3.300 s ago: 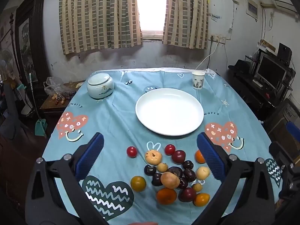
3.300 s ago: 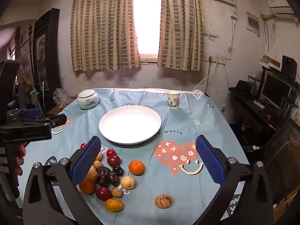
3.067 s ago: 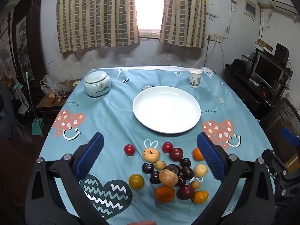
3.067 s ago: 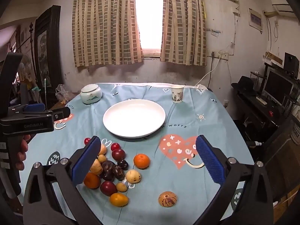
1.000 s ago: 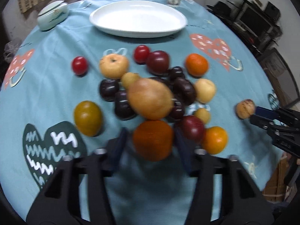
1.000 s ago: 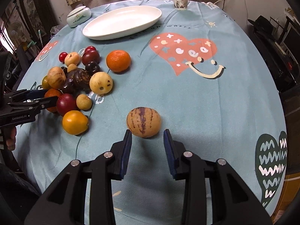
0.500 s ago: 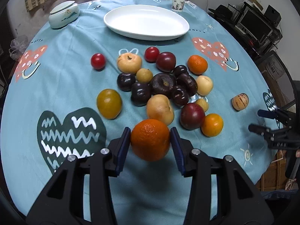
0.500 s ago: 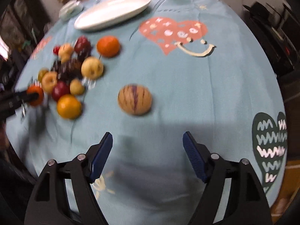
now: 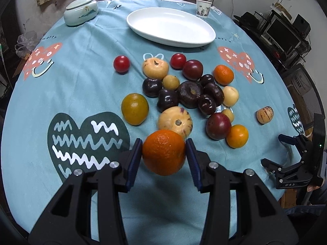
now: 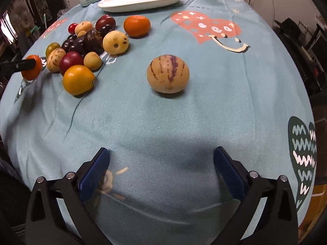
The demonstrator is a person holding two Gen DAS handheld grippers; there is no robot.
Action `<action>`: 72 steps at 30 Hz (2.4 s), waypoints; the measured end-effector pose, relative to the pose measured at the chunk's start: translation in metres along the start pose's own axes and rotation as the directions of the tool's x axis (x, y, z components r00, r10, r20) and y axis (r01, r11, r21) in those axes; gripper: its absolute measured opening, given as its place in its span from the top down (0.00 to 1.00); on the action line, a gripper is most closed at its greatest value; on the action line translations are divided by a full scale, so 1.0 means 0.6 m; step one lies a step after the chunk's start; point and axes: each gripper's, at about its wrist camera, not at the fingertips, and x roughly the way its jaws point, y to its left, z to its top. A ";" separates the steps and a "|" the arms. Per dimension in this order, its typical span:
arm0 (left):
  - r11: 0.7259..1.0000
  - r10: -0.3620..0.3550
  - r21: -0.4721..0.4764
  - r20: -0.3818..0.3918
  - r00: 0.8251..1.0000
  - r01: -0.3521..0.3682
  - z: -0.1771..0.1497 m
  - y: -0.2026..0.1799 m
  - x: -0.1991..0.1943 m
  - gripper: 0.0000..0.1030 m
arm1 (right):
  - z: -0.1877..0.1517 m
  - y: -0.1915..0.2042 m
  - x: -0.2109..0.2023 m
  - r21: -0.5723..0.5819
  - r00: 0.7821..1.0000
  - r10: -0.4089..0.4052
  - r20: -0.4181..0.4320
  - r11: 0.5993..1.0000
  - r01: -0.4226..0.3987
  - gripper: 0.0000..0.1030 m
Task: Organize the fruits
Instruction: 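Grasp the striped pepino melon with the right tool while the left tool grasps an orange, then carry both fruits onto the white plate and open both tools, then withdraw both tools from the plate back toward the fruit pile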
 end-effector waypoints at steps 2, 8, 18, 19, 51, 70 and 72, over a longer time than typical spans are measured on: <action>1.000 -0.002 0.004 -0.005 1.000 0.002 -0.002 -0.002 0.005 0.57 | 0.005 0.000 0.003 -0.005 1.000 -0.002 -0.022 1.000 0.002 0.01; 1.000 0.000 -0.002 -0.026 1.000 0.000 -0.009 -0.002 0.015 0.57 | 0.039 -0.012 -0.037 0.017 0.995 0.001 0.100 1.000 -0.002 0.01; 1.000 -0.002 0.001 -0.017 1.000 0.002 -0.012 -0.005 0.006 0.57 | 0.107 -0.027 0.020 0.040 0.999 0.033 0.021 0.999 -0.034 0.60; 1.000 0.002 -0.003 -0.014 1.000 -0.002 -0.013 -0.003 0.004 0.57 | 0.108 -0.025 0.020 0.021 0.998 0.055 0.017 0.998 -0.055 0.61; 0.998 0.059 0.013 0.065 0.996 -0.060 0.373 -0.020 0.138 0.56 | 0.479 0.033 0.055 -0.036 0.967 0.170 0.190 0.985 -0.166 0.61; 0.991 0.022 -0.133 0.192 0.981 0.004 0.320 0.074 0.038 0.24 | 0.368 0.176 0.071 -0.348 0.966 0.250 0.062 0.913 -0.214 0.25; 0.991 0.018 -0.135 0.191 0.981 0.008 0.296 0.078 0.023 0.24 | 0.341 0.185 0.077 -0.366 0.976 0.213 0.049 0.913 -0.180 0.25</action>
